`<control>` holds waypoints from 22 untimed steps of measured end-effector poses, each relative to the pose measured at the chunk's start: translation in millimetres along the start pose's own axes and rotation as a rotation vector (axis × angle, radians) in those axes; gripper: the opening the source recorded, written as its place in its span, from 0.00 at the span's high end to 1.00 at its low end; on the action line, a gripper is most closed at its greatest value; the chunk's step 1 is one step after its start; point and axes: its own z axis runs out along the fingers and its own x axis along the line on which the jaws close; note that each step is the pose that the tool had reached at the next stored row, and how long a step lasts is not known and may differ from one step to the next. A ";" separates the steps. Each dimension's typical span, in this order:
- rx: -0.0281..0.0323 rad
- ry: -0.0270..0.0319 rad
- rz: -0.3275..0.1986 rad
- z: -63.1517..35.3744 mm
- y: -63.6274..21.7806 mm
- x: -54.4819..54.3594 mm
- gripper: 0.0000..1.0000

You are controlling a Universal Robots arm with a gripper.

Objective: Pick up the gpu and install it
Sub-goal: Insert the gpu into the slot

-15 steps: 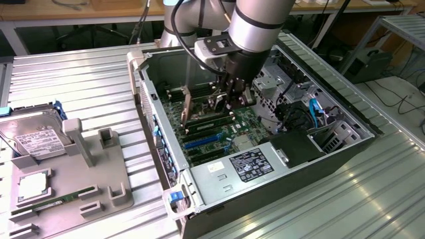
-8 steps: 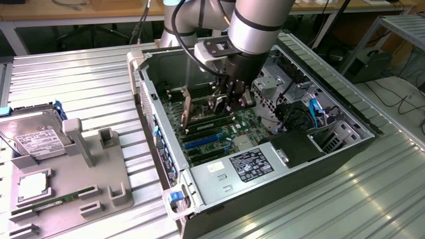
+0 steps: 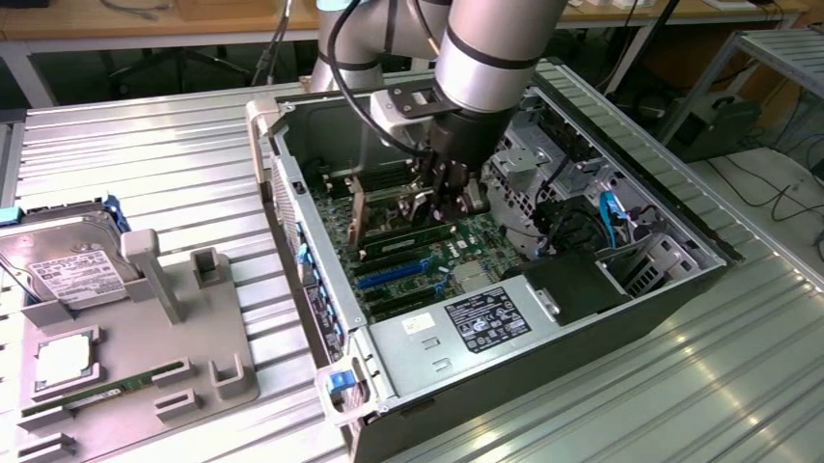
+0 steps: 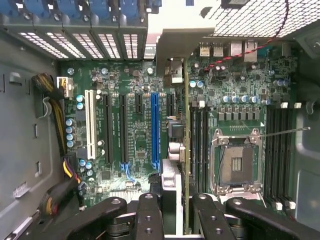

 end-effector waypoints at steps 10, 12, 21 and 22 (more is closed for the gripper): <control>-0.0007 0.0000 0.000 12.2 10.7 1.4 0.72; -0.0012 0.0003 0.000 15.5 10.8 1.8 0.72; -0.0038 0.0197 0.000 27.6 13.0 3.0 0.72; -0.0040 0.0205 0.000 28.6 13.2 3.1 0.72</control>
